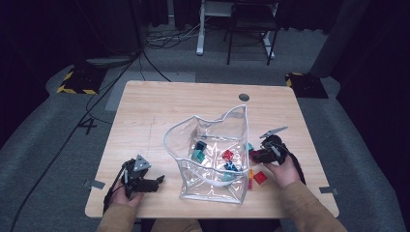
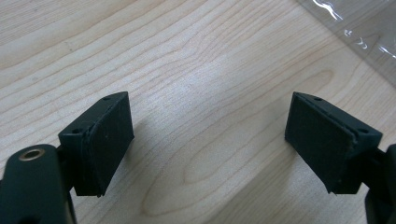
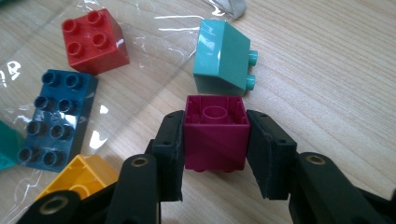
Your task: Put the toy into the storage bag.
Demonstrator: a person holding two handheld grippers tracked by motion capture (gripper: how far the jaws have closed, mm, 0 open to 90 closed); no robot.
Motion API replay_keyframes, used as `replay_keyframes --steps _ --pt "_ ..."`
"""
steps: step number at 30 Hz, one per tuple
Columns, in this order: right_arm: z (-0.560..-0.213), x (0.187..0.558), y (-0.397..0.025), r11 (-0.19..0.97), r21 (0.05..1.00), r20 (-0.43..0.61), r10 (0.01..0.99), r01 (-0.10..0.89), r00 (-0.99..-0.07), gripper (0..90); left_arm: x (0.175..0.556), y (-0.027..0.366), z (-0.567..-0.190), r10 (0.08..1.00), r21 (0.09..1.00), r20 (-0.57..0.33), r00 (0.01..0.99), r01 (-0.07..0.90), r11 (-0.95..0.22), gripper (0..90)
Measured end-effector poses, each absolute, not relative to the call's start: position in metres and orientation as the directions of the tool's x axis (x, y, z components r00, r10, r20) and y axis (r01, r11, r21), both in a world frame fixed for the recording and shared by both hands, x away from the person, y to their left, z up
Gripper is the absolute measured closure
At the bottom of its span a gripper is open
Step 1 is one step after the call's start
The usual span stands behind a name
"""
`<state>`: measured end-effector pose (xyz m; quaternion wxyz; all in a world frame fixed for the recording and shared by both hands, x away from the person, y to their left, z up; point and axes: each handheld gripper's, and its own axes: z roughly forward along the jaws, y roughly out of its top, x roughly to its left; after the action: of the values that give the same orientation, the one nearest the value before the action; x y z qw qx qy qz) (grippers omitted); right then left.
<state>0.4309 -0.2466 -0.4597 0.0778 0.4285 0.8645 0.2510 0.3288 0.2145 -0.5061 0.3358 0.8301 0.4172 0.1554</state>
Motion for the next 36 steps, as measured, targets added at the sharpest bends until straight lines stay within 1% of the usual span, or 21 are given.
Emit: replay_keyframes --steps 6,12,22,36 --pt "-0.448 0.425 -0.250 0.504 0.524 0.085 0.771 0.686 -0.631 58.6 0.329 0.215 -0.506 0.797 0.687 -0.022 0.603 0.588 -0.426 15.7" --pt "-0.422 0.419 -0.257 0.481 0.580 0.083 0.768 0.657 -0.635 58.6 0.329 0.215 -0.506 0.797 0.687 -0.022 0.604 0.588 -0.426 15.7" --pt "-0.394 0.410 -0.262 0.455 0.631 0.092 0.760 0.629 -0.643 58.6 0.329 0.214 -0.506 0.797 0.687 -0.023 0.603 0.589 -0.426 15.7" --pt "-0.353 0.396 -0.264 0.428 0.703 0.104 0.728 0.567 -0.678 58.6 0.329 0.215 -0.506 0.797 0.687 -0.022 0.604 0.588 -0.426 15.7"
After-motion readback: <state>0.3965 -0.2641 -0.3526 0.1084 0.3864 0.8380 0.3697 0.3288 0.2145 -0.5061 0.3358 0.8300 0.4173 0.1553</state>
